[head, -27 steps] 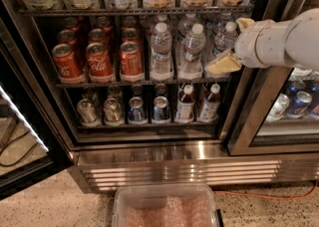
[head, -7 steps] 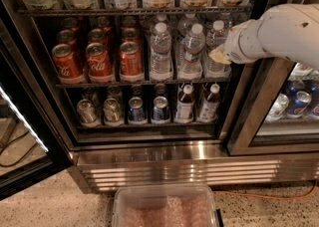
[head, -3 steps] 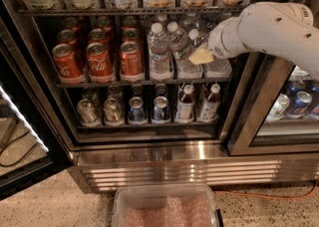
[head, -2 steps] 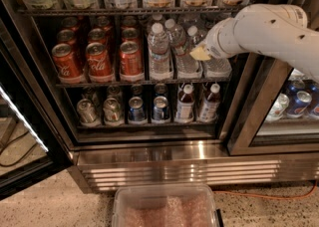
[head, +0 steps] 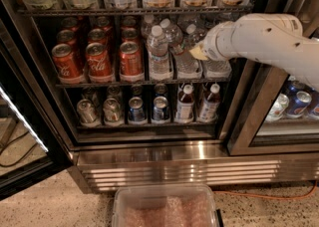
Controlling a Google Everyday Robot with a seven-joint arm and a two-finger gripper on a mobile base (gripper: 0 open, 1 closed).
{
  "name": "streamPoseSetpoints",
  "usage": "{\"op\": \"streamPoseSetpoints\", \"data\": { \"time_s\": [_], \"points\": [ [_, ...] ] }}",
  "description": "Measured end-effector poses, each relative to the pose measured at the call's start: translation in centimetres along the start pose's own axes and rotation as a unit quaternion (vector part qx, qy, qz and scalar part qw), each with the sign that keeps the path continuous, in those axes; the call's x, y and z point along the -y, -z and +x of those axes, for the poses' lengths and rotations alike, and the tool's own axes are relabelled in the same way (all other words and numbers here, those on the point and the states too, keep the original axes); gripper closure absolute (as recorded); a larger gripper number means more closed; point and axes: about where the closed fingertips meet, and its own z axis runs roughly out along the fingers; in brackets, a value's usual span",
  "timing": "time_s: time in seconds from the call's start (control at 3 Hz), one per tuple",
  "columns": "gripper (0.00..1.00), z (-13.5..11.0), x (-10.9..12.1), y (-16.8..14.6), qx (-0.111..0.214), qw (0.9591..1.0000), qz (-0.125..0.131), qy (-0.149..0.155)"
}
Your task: Pick water bottle from middle shelf of fridge
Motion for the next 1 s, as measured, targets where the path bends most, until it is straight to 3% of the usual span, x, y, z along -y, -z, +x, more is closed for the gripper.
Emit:
{"op": "streamPoseSetpoints", "data": {
  "time_s": [0.33,0.67,1.0],
  "points": [
    [1.00,-0.6,1.0,0.6,0.054,0.9971,0.034,-0.041],
    [1.00,-0.9,1.8,1.1,0.090,0.9919,0.052,-0.073],
    [1.00,-1.2,2.7,2.4,0.128,0.9842,0.070,-0.100]
  ]
}}
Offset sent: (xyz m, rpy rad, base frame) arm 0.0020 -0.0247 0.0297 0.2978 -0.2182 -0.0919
